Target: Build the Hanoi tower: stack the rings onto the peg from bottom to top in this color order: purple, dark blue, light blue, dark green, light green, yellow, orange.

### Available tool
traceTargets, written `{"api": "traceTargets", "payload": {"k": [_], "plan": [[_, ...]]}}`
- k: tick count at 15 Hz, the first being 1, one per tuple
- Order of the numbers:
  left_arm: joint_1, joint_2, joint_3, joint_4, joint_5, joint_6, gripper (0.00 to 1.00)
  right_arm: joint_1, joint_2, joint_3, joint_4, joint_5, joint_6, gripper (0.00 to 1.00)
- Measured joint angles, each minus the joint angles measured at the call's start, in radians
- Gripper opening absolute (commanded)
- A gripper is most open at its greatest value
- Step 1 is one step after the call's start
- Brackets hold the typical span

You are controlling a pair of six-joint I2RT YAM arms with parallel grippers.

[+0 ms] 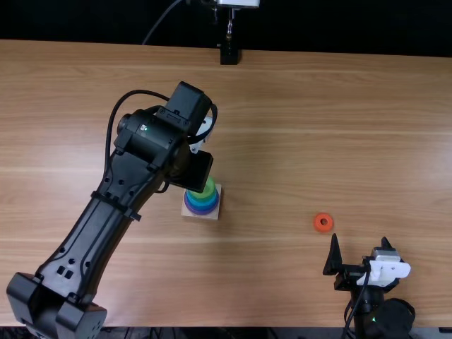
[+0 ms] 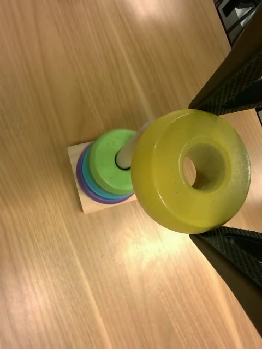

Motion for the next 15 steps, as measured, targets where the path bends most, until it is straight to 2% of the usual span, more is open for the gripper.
{"api": "traceTargets", "payload": {"k": [6, 14, 15], "plan": [[-0.029, 0.032, 0.009, 0.008, 0.007, -0.045, 0.0, 0.0, 0.0, 0.0, 0.0, 0.0, 0.0, 1.0], [-0.029, 0.069, 0.02, 0.006, 0.007, -0.047, 0.0, 0.0, 0.0, 0.0, 0.0, 0.0, 0.0, 1.0], [-0.029, 0.072, 0.02, 0.003, 0.008, -0.047, 0.09, 0.0, 0.0, 0.0, 0.0, 0.0, 0.0, 1.0]]}}
